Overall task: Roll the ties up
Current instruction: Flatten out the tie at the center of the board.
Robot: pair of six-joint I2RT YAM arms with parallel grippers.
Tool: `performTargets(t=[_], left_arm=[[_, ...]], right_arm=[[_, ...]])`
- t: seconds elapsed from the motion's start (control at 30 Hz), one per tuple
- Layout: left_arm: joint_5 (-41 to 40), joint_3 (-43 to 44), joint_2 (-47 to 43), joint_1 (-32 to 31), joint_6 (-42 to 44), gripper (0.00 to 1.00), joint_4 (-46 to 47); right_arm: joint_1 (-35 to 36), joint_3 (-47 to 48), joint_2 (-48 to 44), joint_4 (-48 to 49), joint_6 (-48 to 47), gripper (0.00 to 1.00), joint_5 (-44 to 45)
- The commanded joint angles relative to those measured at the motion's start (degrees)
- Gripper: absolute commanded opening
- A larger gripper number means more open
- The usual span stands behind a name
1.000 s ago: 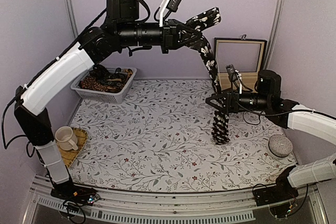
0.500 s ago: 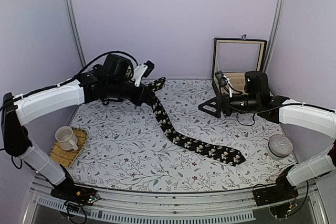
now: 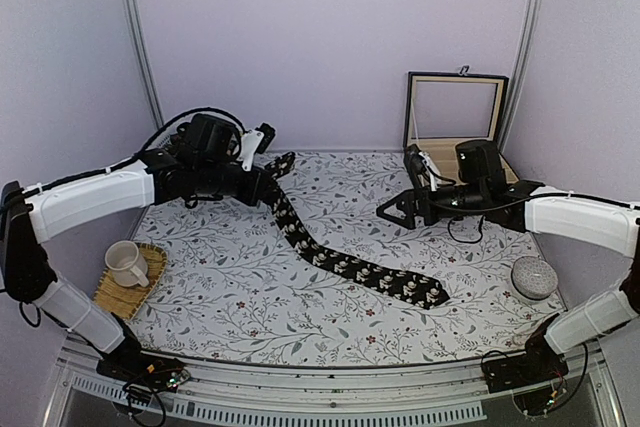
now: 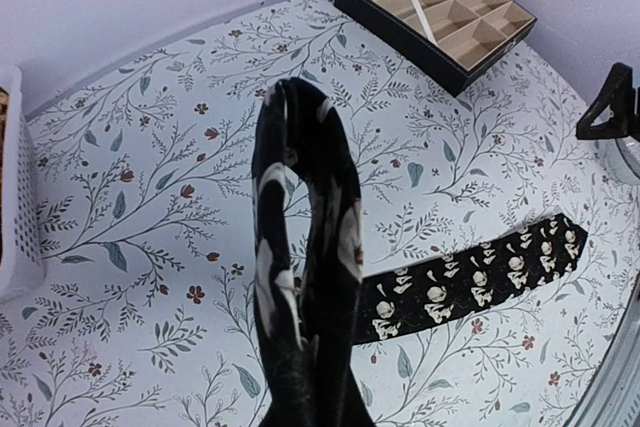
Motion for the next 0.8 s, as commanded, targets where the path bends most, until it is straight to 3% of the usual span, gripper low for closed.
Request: performTargets(t=[0.0, 0.23, 0.5, 0.77], left_arm=[[0.8, -0.8, -1.3, 1.5, 0.4, 0.0, 1.9], [6.5, 2.6, -2.0, 2.9, 3.2, 0.0, -0.4], [12.1, 3.6, -4.9, 4.7, 8.0, 0.0, -3.5], [7.5, -1.2, -7.1, 6.0, 4.3, 0.0, 0.9]], right_arm=[[0.4, 1.7, 2.7, -1.6, -0.8, 1.0, 2.0], [0.5, 1.2, 6.6, -1.6, -4.1, 1.0, 5.3], [0.5, 7.6, 20.2, -9.6, -6.4, 0.99, 6.7], [1.2, 11.2, 28.3, -18.7, -8.7, 0.96, 12.6]])
